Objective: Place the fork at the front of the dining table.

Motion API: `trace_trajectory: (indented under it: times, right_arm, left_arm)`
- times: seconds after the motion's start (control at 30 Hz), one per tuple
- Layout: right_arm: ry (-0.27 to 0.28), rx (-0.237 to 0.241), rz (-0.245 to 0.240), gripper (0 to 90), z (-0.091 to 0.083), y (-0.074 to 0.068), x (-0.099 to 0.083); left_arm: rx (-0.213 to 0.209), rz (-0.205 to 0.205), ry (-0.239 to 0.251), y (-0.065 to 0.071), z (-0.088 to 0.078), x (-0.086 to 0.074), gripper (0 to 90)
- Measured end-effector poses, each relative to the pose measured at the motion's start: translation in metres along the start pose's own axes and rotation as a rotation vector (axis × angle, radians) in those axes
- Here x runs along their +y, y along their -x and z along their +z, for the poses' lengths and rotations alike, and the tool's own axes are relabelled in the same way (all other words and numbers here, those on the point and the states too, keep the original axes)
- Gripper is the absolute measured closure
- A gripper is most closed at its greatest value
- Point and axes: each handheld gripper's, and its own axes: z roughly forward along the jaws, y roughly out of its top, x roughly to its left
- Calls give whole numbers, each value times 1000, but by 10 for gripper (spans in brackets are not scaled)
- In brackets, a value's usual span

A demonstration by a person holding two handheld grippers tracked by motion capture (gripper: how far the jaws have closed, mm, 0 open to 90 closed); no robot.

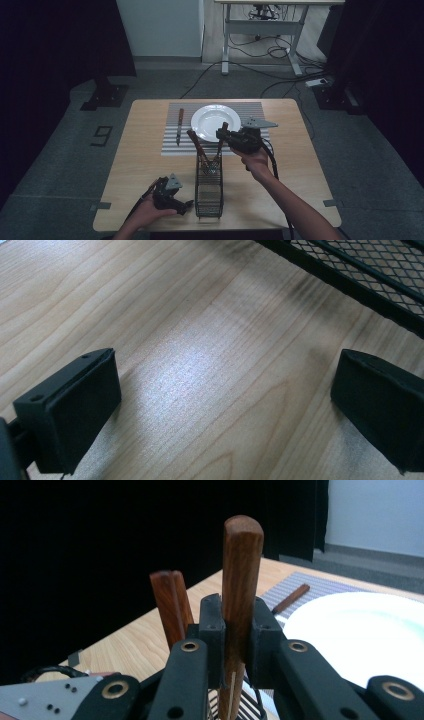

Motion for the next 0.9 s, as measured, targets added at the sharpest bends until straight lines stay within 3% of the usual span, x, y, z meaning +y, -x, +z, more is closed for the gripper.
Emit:
trace_trajectory:
  times: [0.57, 0.9]
  right_arm:
    - [175, -7, 17, 804, -44, 2, 33]
    - [236, -30, 31, 805, -66, 9, 44]
  left_arm:
    - [0, 0, 0, 0, 0, 0, 0]
    - [1, 0, 1, 0, 0, 0, 0]
